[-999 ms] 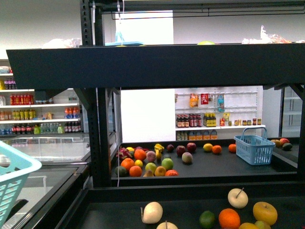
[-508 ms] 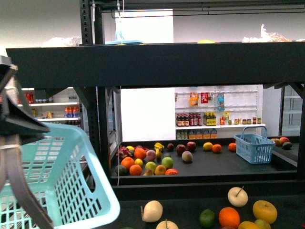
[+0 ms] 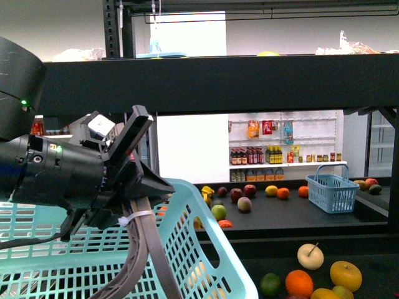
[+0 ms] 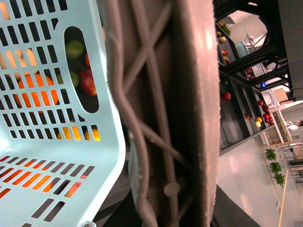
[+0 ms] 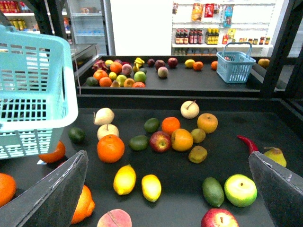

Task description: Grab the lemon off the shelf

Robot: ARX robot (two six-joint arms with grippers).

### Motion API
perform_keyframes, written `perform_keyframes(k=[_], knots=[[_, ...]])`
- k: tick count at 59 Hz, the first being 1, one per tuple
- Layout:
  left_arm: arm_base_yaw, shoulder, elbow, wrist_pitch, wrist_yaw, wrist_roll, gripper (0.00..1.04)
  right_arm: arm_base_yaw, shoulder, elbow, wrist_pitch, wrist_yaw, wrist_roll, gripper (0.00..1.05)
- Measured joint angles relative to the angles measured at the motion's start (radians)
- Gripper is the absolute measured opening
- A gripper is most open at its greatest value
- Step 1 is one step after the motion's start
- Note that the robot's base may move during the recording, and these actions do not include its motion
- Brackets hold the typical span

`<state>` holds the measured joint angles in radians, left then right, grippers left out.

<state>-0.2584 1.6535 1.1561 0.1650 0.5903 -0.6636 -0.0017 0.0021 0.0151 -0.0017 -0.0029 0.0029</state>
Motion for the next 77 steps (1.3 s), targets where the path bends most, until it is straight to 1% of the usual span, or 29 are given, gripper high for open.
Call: perform_keyframes(k=[22, 33, 34, 36, 37, 38, 40, 42, 46, 53, 57, 64, 66, 70, 77], knots=[[-0.068, 0.053, 0.029, 0.016, -0.022, -0.019, 0.13, 0.0, 0.0, 0.0, 0.0, 0.0, 0.0, 1.02], [-0.085, 0.065, 0.031, 0.024, -0.037, -0.023, 0.13, 0.0, 0.0, 0.0, 0.0, 0.001, 0.0, 1.02], [-0.085, 0.066, 0.031, 0.024, -0.039, -0.023, 0.13, 0.003, 0.003, 0.0, -0.003, 0.014, 0.001, 1.02], [-0.087, 0.066, 0.033, 0.024, -0.041, -0.023, 0.13, 0.036, 0.038, 0.018, -0.056, 0.129, 0.019, 1.02], [-0.088, 0.067, 0.034, 0.024, -0.041, -0.023, 0.13, 0.043, 0.053, 0.024, -0.071, 0.159, 0.026, 1.02], [-0.088, 0.067, 0.034, 0.024, -0.041, -0.023, 0.13, 0.051, 0.088, 0.035, -0.089, 0.213, 0.039, 1.02], [-0.088, 0.067, 0.035, 0.024, -0.042, -0.023, 0.13, 0.048, 0.154, 0.048, -0.091, 0.266, 0.05, 1.02], [-0.088, 0.067, 0.037, 0.024, -0.042, -0.023, 0.13, 0.038, 0.224, 0.058, -0.078, 0.276, 0.062, 1.02], [-0.088, 0.067, 0.039, 0.024, -0.045, -0.022, 0.13, 0.005, 0.369, 0.072, -0.011, 0.246, 0.078, 1.02], [-0.088, 0.067, 0.039, 0.024, -0.045, -0.023, 0.13, -0.064, 0.683, 0.147, 0.166, 0.119, 0.083, 1.02], [-0.088, 0.067, 0.039, 0.024, -0.044, -0.022, 0.13, -0.101, 0.904, 0.226, 0.278, 0.066, 0.079, 1.02], [-0.088, 0.067, 0.039, 0.024, -0.046, -0.023, 0.13, -0.132, 1.243, 0.366, 0.421, -0.008, 0.03, 1.02], [-0.088, 0.067, 0.039, 0.024, -0.045, -0.022, 0.13, -0.14, 1.342, 0.41, 0.441, -0.033, 0.018, 1.02], [-0.089, 0.067, 0.041, 0.024, -0.043, -0.022, 0.13, -0.149, 1.519, 0.488, 0.474, -0.049, -0.023, 1.02], [-0.089, 0.068, 0.041, 0.024, -0.045, -0.024, 0.13, -0.155, 1.778, 0.637, 0.496, -0.102, -0.089, 1.02]])
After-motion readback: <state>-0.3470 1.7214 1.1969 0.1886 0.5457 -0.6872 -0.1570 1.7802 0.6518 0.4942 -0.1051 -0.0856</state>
